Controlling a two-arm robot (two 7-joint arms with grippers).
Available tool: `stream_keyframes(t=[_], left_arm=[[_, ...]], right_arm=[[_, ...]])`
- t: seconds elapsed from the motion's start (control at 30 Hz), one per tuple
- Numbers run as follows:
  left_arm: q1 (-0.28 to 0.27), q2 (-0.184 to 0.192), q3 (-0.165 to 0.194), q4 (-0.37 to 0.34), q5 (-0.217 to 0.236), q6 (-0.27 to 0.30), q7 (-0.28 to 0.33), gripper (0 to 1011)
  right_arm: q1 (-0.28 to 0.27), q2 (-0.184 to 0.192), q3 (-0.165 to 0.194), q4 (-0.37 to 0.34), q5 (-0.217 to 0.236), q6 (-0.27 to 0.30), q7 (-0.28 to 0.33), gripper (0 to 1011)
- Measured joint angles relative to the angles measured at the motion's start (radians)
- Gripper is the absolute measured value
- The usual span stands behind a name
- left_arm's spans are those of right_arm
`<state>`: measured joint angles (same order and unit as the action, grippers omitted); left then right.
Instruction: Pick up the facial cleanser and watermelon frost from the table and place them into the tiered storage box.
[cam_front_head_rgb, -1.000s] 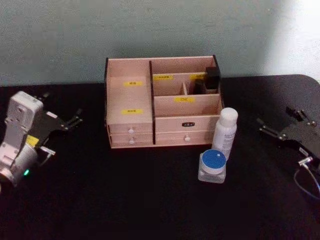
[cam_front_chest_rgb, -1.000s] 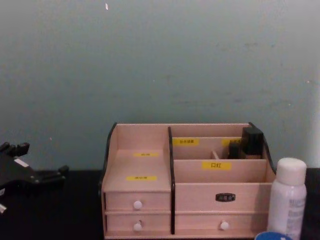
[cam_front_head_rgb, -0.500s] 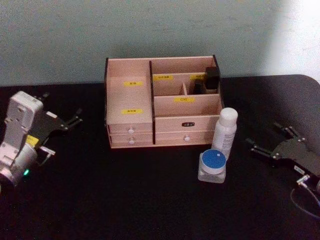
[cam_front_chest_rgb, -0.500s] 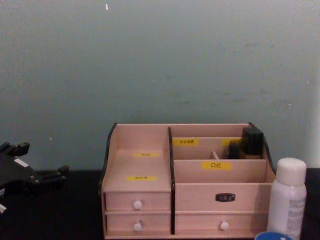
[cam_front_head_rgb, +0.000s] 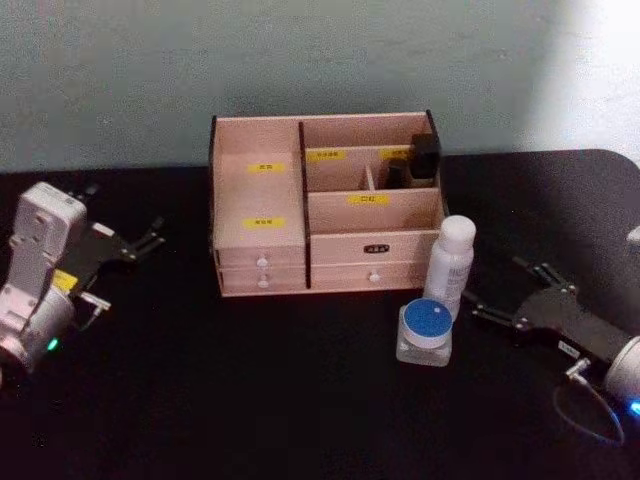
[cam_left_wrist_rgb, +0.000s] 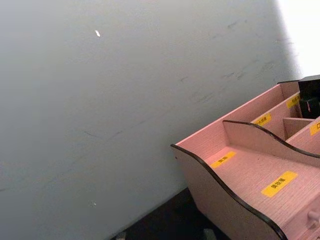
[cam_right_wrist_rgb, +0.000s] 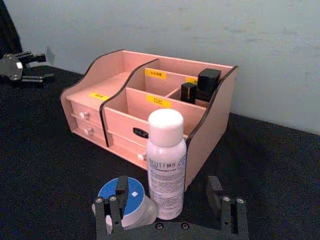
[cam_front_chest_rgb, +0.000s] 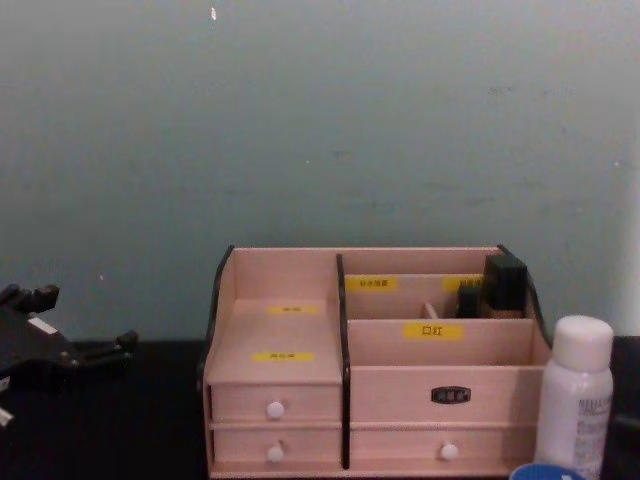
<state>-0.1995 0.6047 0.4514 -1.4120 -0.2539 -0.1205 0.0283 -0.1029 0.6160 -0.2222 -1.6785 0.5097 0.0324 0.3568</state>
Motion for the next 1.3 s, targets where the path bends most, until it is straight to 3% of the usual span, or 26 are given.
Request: stream_keyframes(t=[0.4, 1.3], left_arm=[[0.0, 0.0, 0.0, 0.0, 0.0, 0.0, 0.0, 1001], [0.0, 0.0, 0.0, 0.0, 0.0, 0.0, 0.0, 1001]], right_arm=[[0.065, -0.042, -0.039, 0.076, -0.094, -0.009, 0.035, 1002], [0.115, -0.114, -0.027, 0.155, -0.134, -0.055, 0.063, 1002]])
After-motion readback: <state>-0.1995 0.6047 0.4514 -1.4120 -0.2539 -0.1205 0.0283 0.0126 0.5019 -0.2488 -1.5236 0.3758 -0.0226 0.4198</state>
